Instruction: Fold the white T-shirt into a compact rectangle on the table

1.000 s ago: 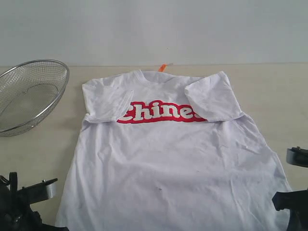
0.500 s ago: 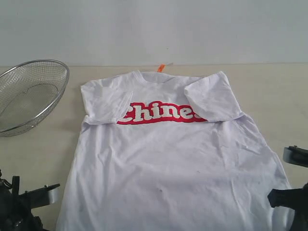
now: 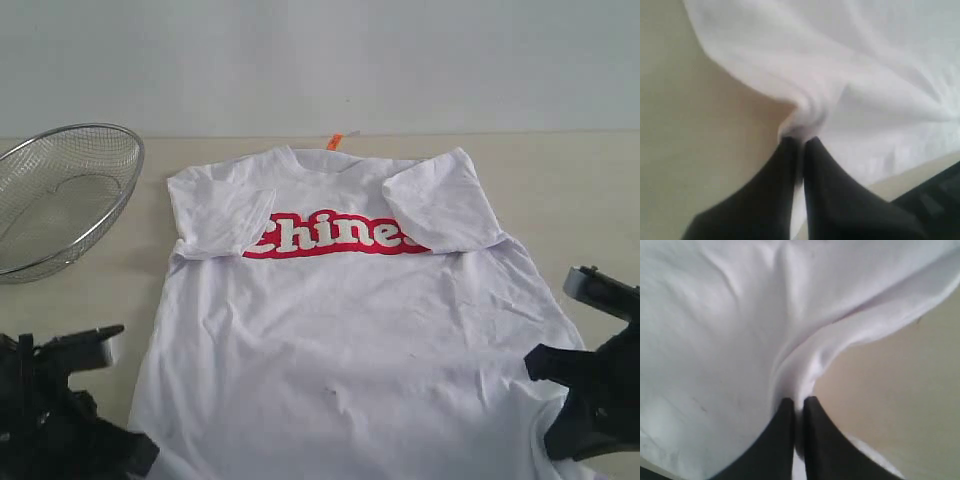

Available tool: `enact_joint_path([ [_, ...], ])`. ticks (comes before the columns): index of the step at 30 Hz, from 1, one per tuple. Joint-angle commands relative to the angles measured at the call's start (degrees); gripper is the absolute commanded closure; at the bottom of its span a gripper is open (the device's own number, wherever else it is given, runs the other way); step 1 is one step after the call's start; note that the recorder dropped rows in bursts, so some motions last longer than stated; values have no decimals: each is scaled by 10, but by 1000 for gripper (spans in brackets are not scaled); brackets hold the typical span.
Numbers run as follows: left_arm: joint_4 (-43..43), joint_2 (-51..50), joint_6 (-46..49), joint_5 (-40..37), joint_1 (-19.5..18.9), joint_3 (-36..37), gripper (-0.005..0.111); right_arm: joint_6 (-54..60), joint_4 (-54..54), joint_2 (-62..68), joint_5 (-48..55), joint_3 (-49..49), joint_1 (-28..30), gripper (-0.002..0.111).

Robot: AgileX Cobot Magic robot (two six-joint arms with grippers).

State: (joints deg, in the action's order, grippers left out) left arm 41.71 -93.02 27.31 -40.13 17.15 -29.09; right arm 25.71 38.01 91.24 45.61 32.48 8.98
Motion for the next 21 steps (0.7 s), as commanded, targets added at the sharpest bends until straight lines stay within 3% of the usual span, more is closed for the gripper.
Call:
enact_joint_path([
  [1,-7,54,-22,6,2,-31,102,7,6,-39,8,30,2,108],
  [11,-13,69,-33,-21,2,-135,102,-12,14,-55,53,127,2,108],
  [17,-59,68,-49,-51,2,-151,102,-46,-91,-55,76,132,2,106],
  [19,-106,63,-86,-70,2,-151,102,-79,-130,-55,93,135,2,91],
  [21,-136,57,-100,-85,2,-151,102,-92,-145,-55,102,135,2,63],
])
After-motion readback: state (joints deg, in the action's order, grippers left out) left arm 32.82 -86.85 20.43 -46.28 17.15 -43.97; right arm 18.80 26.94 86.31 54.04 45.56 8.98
